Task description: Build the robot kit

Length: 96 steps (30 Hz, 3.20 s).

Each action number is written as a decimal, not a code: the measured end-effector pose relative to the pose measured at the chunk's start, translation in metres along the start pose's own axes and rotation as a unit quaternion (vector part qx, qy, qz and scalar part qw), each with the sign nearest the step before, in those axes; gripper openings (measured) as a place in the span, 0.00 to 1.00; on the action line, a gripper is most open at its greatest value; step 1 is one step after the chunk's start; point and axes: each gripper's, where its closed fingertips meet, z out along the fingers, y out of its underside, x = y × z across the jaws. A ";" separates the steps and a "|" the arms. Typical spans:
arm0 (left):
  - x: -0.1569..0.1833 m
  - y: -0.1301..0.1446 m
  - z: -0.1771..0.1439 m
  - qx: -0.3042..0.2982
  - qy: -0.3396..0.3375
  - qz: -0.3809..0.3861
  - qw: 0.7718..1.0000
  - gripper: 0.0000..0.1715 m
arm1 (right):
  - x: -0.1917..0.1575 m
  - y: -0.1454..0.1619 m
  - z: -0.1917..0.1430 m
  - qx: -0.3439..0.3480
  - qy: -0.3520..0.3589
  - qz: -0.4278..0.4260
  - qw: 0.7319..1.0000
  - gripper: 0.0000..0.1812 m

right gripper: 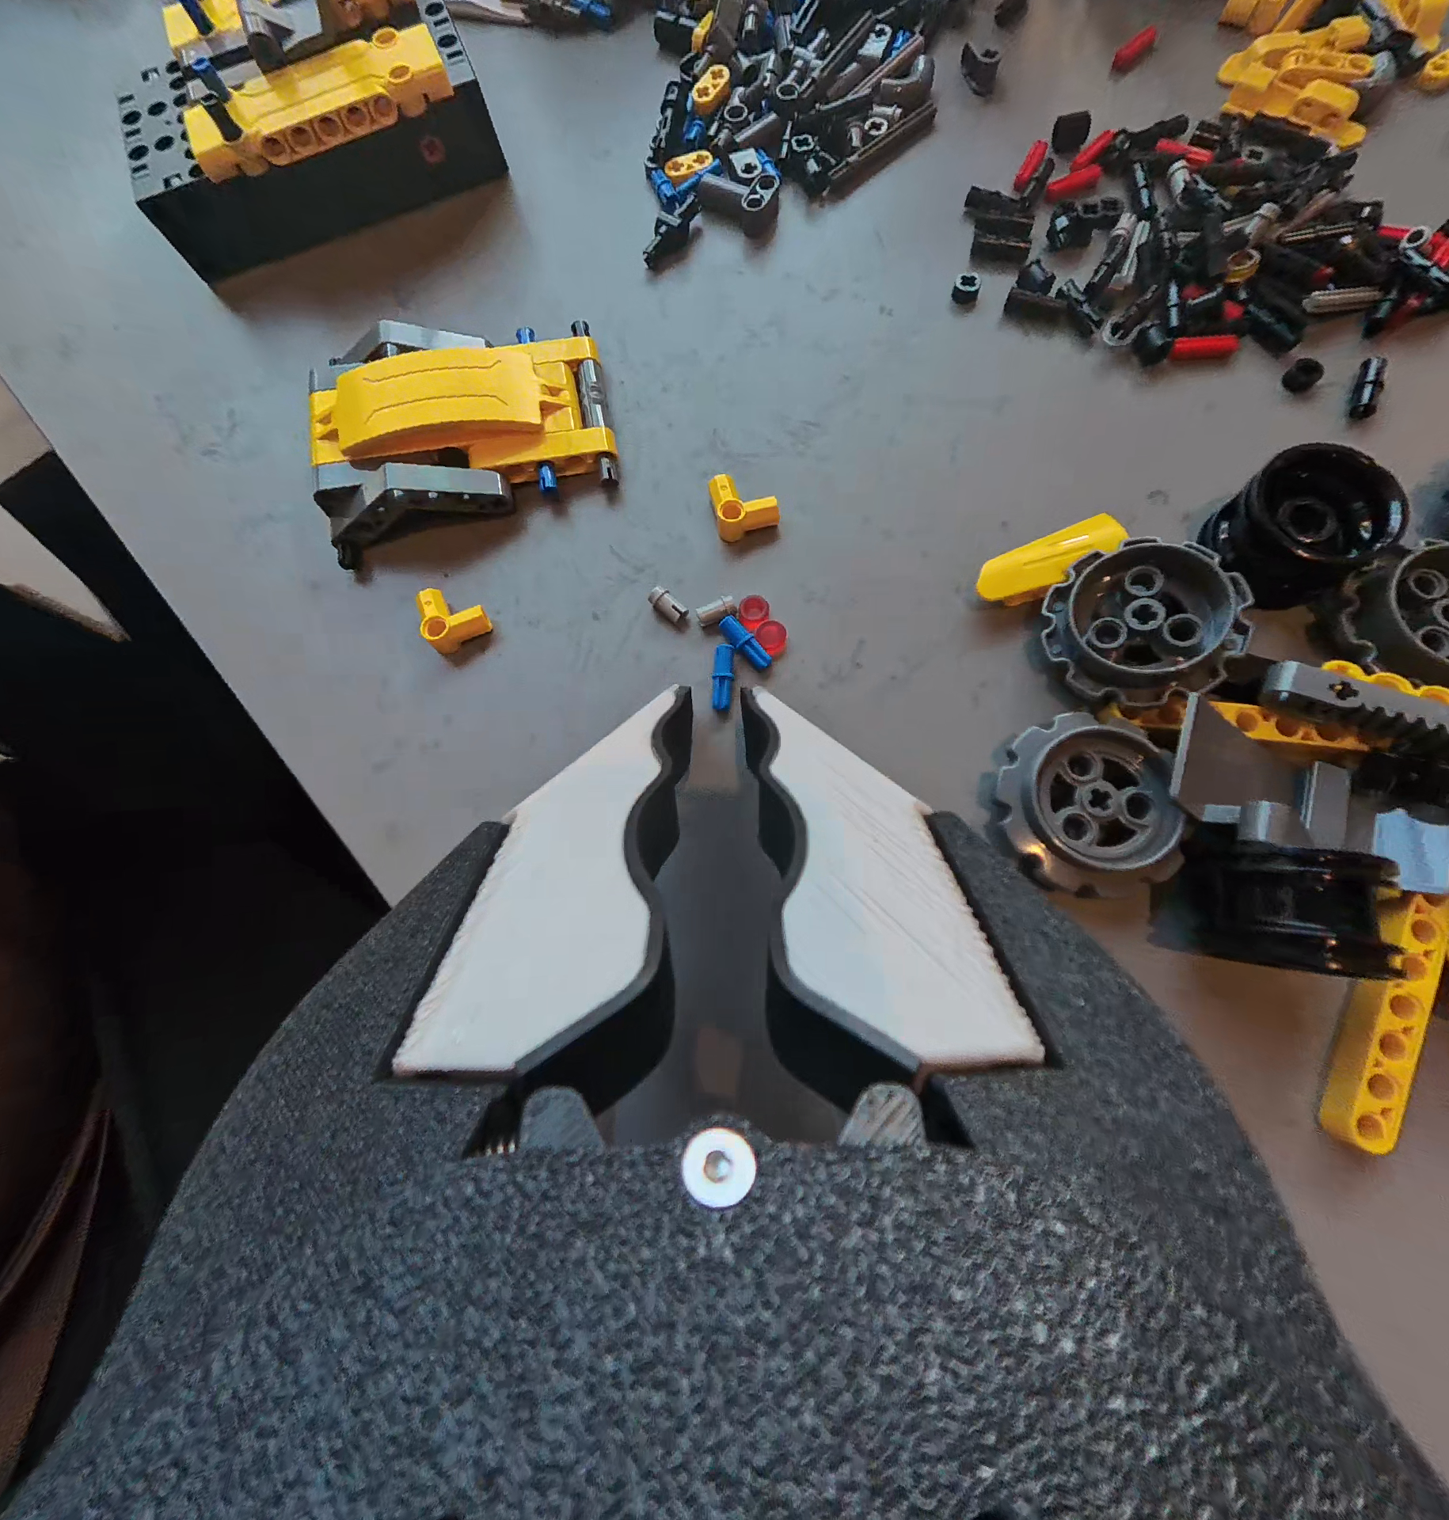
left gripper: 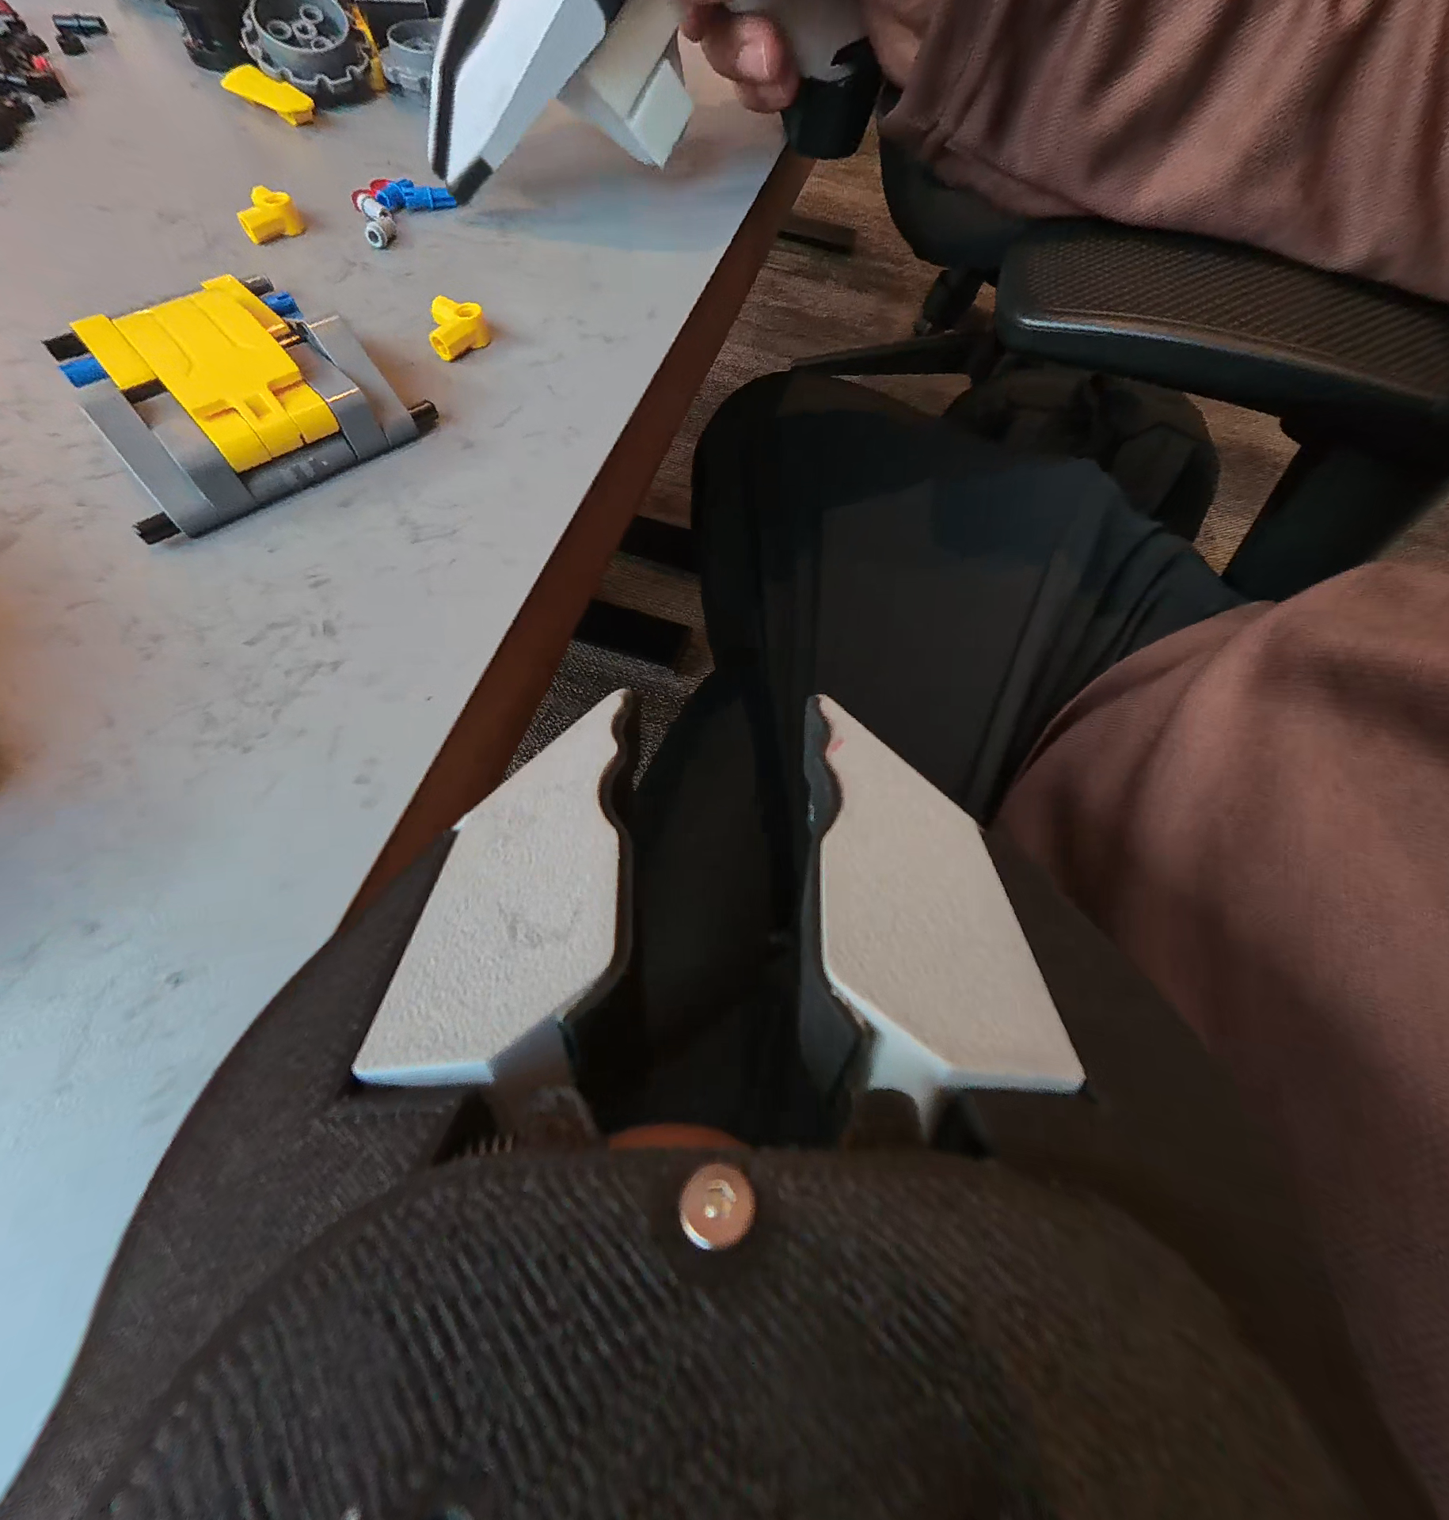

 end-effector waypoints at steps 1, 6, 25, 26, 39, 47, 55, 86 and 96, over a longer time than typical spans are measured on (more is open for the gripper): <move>-0.001 -0.001 -0.002 0.002 0.000 0.002 1.000 0.22 | 0.000 0.002 0.002 -0.008 0.000 0.003 1.000 0.06; -0.006 -0.003 -0.010 0.010 -0.008 0.007 1.000 0.22 | -0.004 0.000 0.005 -0.006 -0.018 0.024 1.000 0.02; -0.036 -0.091 -0.003 0.029 -0.109 0.113 0.987 0.19 | -0.118 -0.054 -0.028 0.100 -0.219 0.061 0.969 0.02; -0.038 -0.093 0.001 0.027 -0.114 0.117 0.986 0.19 | -0.120 -0.055 -0.027 0.103 -0.227 0.073 0.966 0.02; -0.048 -0.115 0.006 0.066 -0.189 0.181 0.963 0.16 | -0.129 -0.072 -0.038 0.160 -0.381 0.257 0.874 0.02; -0.048 -0.115 0.008 0.066 -0.192 0.203 0.958 0.11 | -0.134 -0.065 -0.032 0.141 -0.396 0.266 0.868 0.02; -0.047 -0.096 0.008 0.055 -0.193 0.193 0.960 0.10 | -0.144 -0.057 -0.017 0.115 -0.402 0.269 0.868 0.02; -0.039 -0.074 0.004 0.049 -0.160 0.193 0.967 0.09 | -0.166 -0.044 -0.001 0.065 -0.394 0.211 0.892 0.02; -0.038 -0.068 0.004 0.049 -0.154 0.183 0.970 0.08 | -0.168 -0.042 0.003 0.057 -0.378 0.183 0.906 0.02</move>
